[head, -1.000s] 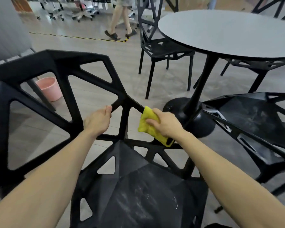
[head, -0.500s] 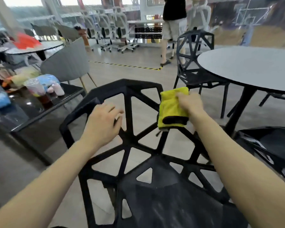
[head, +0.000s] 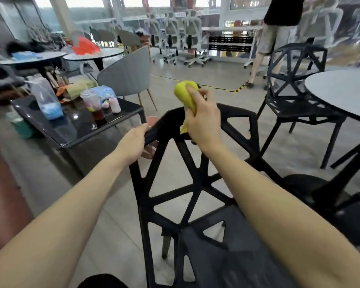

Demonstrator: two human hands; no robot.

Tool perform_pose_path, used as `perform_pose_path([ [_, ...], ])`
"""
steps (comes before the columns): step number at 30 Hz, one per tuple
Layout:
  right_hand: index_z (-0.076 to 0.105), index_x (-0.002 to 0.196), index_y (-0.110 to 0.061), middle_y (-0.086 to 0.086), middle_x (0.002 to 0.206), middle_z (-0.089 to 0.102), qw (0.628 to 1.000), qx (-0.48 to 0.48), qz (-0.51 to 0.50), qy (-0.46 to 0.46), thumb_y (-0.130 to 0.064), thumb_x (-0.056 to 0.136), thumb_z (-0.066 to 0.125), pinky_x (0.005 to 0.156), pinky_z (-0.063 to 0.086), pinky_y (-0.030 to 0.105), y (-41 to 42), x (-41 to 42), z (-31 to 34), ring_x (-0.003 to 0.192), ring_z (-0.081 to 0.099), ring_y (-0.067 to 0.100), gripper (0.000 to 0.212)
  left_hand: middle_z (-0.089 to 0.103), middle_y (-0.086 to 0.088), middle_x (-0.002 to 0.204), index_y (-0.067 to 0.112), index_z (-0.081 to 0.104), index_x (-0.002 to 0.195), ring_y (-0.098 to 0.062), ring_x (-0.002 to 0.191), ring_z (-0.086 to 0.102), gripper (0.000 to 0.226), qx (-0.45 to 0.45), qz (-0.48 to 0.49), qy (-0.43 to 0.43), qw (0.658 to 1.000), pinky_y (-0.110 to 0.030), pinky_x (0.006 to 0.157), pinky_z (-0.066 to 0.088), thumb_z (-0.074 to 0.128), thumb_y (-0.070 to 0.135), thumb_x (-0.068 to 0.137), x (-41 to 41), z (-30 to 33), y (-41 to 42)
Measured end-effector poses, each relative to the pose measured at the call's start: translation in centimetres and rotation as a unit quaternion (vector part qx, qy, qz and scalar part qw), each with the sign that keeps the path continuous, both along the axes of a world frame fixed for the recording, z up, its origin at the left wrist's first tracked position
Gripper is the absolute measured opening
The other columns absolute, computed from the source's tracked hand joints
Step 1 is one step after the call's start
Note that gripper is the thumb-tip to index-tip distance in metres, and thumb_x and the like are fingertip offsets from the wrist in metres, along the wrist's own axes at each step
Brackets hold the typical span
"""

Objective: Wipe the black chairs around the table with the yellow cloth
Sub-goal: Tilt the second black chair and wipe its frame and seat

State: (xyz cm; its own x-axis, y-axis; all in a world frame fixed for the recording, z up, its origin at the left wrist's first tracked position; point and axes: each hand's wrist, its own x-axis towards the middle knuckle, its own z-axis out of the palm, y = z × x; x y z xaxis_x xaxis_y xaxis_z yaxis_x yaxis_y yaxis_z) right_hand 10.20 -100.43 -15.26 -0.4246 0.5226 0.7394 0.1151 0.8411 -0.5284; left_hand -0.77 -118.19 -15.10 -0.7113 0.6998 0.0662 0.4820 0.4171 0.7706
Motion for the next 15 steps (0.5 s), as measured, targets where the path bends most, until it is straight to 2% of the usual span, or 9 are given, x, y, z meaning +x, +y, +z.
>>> perform_pose_path([
  [2, 0.064, 0.144, -0.022, 0.006, 0.133, 0.053, 0.999, 0.019, 0.028, -0.026, -0.011, 0.093, 0.063, 0.095, 0.054, 0.042, -1.0, -1.1, 0.4, 0.111, 0.060, 0.028, 0.052, 0.077, -0.022, 0.094, 0.017, 0.060, 0.099, -0.012, 0.061, 0.076, 0.032, 0.014, 0.010, 0.026, 1.000, -0.029, 0.061, 0.065, 0.034, 0.005, 0.114, 0.3, 0.0, 0.1],
  [4, 0.062, 0.146, -0.021, 0.008, 0.141, 0.050, 0.992, 0.070, 0.087, -0.055, -0.006, 0.091, 0.062, 0.102, 0.052, 0.040, -3.3, -0.4, -3.6, 0.121, 0.055, 0.030, 0.058, 0.073, -0.016, 0.085, 0.012, 0.060, 0.101, -0.005, 0.054, 0.070, 0.031, 0.042, 0.035, -0.027, 0.998, -0.019, 0.054, 0.060, 0.034, 0.016, 0.117, 0.9, 0.3, 0.2],
  [6, 0.061, 0.149, -0.021, 0.007, 0.140, 0.047, 0.992, 0.037, 0.092, -0.080, -0.001, 0.091, 0.063, 0.099, 0.054, 0.037, -3.6, 2.7, -10.3, 0.119, 0.056, 0.026, 0.061, 0.074, -0.027, 0.089, 0.005, 0.065, 0.099, -0.020, 0.057, 0.072, 0.044, 0.067, 0.063, -0.124, 0.988, -0.033, 0.053, 0.063, 0.033, 0.030, 0.115, 0.8, 0.0, 0.5],
  [7, 0.060, 0.149, -0.024, 0.005, 0.139, 0.047, 0.990, 0.013, 0.088, -0.106, 0.000, 0.092, 0.064, 0.096, 0.056, 0.040, -3.2, 4.8, -13.3, 0.116, 0.057, 0.024, 0.062, 0.075, -0.030, 0.093, 0.003, 0.069, 0.099, -0.027, 0.061, 0.073, 0.049, 0.063, 0.070, -0.132, 0.987, -0.038, 0.054, 0.064, 0.033, 0.033, 0.113, 0.8, -0.1, 0.6],
  [9, 0.063, 0.146, -0.028, -0.003, 0.132, 0.048, 0.983, -0.036, 0.083, -0.162, -0.002, 0.093, 0.065, 0.090, 0.056, 0.040, -2.6, 8.5, -16.6, 0.104, 0.058, 0.016, 0.059, 0.078, -0.024, 0.090, 0.002, 0.074, 0.100, -0.033, 0.066, 0.076, 0.054, 0.039, 0.075, -0.089, 0.992, -0.042, 0.058, 0.067, 0.034, 0.037, 0.112, 0.7, -0.4, 0.7],
  [11, 0.069, 0.138, -0.024, -0.007, 0.120, 0.054, 0.984, -0.101, 0.035, -0.144, -0.008, 0.096, 0.065, 0.082, 0.051, 0.031, -2.7, 8.9, -14.6, 0.091, 0.059, 0.013, 0.045, 0.079, -0.019, 0.086, 0.004, 0.076, 0.098, -0.033, 0.068, 0.078, 0.056, 0.035, 0.071, -0.062, 0.995, -0.041, 0.060, 0.067, 0.033, 0.039, 0.112, 0.5, -0.5, 0.6],
  [12, 0.070, 0.136, -0.020, -0.005, 0.116, 0.057, 0.989, -0.115, -0.003, -0.097, -0.012, 0.097, 0.065, 0.081, 0.048, 0.026, -2.9, 7.9, -12.2, 0.091, 0.059, 0.014, 0.040, 0.079, -0.018, 0.086, 0.005, 0.076, 0.098, -0.031, 0.068, 0.079, 0.057, 0.033, 0.066, -0.049, 0.996, -0.037, 0.059, 0.066, 0.033, 0.039, 0.113, 0.5, -0.6, 0.6],
  [14, 0.069, 0.136, -0.016, 0.000, 0.115, 0.059, 0.994, -0.095, -0.039, 0.022, -0.014, 0.097, 0.065, 0.083, 0.045, 0.015, -3.7, 4.8, -6.3, 0.096, 0.057, 0.012, 0.040, 0.079, -0.019, 0.089, 0.004, 0.074, 0.099, -0.031, 0.072, 0.079, 0.057, 0.026, 0.061, -0.026, 0.997, -0.034, 0.060, 0.065, 0.031, 0.038, 0.114, 0.7, -0.6, 0.6],
  [15, 0.067, 0.140, -0.017, 0.002, 0.120, 0.058, 0.996, -0.060, -0.028, 0.058, -0.012, 0.096, 0.065, 0.086, 0.045, 0.013, -4.2, 3.2, -3.8, 0.101, 0.056, 0.013, 0.044, 0.079, -0.023, 0.096, 0.002, 0.071, 0.101, -0.035, 0.080, 0.079, 0.055, 0.023, 0.062, -0.007, 0.998, -0.040, 0.067, 0.066, 0.030, 0.036, 0.115, 0.9, -0.7, 0.6],
])
